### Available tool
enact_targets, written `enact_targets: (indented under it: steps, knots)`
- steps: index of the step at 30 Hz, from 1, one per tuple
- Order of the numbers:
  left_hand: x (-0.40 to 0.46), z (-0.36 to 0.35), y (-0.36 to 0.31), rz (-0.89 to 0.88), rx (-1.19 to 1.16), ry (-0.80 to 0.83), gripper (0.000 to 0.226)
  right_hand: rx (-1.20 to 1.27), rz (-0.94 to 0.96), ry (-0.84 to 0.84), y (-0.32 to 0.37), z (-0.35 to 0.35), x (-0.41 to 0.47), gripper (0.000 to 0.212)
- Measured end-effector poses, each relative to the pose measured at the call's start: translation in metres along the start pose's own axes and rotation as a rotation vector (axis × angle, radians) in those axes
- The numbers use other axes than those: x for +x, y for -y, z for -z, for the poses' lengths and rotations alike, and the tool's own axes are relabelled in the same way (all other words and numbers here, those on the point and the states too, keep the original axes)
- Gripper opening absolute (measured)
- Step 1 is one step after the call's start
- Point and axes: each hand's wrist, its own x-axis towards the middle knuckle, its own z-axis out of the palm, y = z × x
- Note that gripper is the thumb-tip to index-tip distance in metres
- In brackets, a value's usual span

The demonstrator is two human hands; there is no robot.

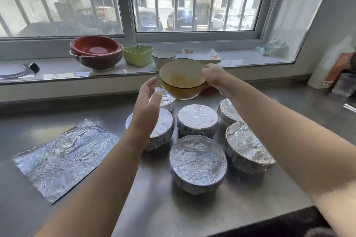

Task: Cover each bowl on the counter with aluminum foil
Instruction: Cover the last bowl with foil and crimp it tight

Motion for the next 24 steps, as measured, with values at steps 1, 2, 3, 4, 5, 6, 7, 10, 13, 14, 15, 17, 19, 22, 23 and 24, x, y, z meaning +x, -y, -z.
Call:
enact_targets:
  steps: [1, 2, 3, 4, 5, 6, 7, 10, 13, 14, 15, 17, 19, 22, 23, 24]
  knots:
    - [-0.004, 0.003, -0.004, -0.012, -0.026, -0.011, 0.036, 0.010, 0.013, 0.058, 0.006, -0.005, -0.019, 0.024]
    - [-0.008, 0.008, -0.006, -0.027, -0.039, -0.036, 0.046, 0.046, 0.001, 0.134, 0.009, -0.011, -0.039, 0.023]
    - [-0.014, 0.014, -0.007, -0.040, -0.058, -0.078, 0.056, 0.092, -0.019, 0.213, 0.013, -0.018, -0.059, 0.023]
    - [-0.021, 0.019, -0.008, -0.036, -0.089, -0.142, 0.063, 0.127, -0.038, 0.274, 0.015, -0.024, -0.075, 0.025]
    - [-0.030, 0.025, -0.010, -0.009, -0.123, -0.213, 0.063, 0.149, -0.060, 0.308, 0.018, -0.030, -0.091, 0.028]
    - [-0.040, 0.031, -0.011, 0.020, -0.147, -0.277, 0.063, 0.168, -0.081, 0.338, 0.020, -0.037, -0.104, 0.031]
    - [-0.049, 0.037, -0.012, 0.046, -0.160, -0.319, 0.063, 0.186, -0.098, 0.375, 0.022, -0.043, -0.118, 0.034]
    - [-0.075, 0.057, -0.016, 0.078, -0.135, -0.390, 0.065, 0.215, -0.126, 0.482, 0.027, -0.059, -0.156, 0.049]
    - [-0.093, 0.078, -0.017, 0.118, -0.167, -0.455, 0.066, 0.316, -0.131, 0.559, 0.029, -0.075, -0.191, 0.057]
    - [-0.098, 0.083, -0.015, 0.140, -0.199, -0.468, 0.066, 0.340, -0.129, 0.567, 0.029, -0.081, -0.200, 0.059]
    - [-0.104, 0.088, -0.012, 0.168, -0.236, -0.479, 0.066, 0.350, -0.132, 0.574, 0.027, -0.087, -0.208, 0.060]
    - [-0.116, 0.097, -0.004, 0.219, -0.294, -0.522, 0.063, 0.367, -0.151, 0.593, 0.020, -0.102, -0.225, 0.059]
    - [-0.127, 0.101, 0.007, 0.249, -0.314, -0.544, 0.054, 0.402, -0.170, 0.599, 0.006, -0.114, -0.239, 0.056]
    - [-0.146, 0.104, 0.026, 0.289, -0.231, -0.560, 0.037, 0.471, -0.237, 0.561, -0.018, -0.135, -0.256, 0.050]
    - [-0.152, 0.105, 0.031, 0.296, -0.209, -0.565, 0.036, 0.482, -0.265, 0.543, -0.026, -0.141, -0.260, 0.053]
    - [-0.156, 0.106, 0.036, 0.301, -0.197, -0.564, 0.036, 0.485, -0.286, 0.528, -0.031, -0.146, -0.263, 0.056]
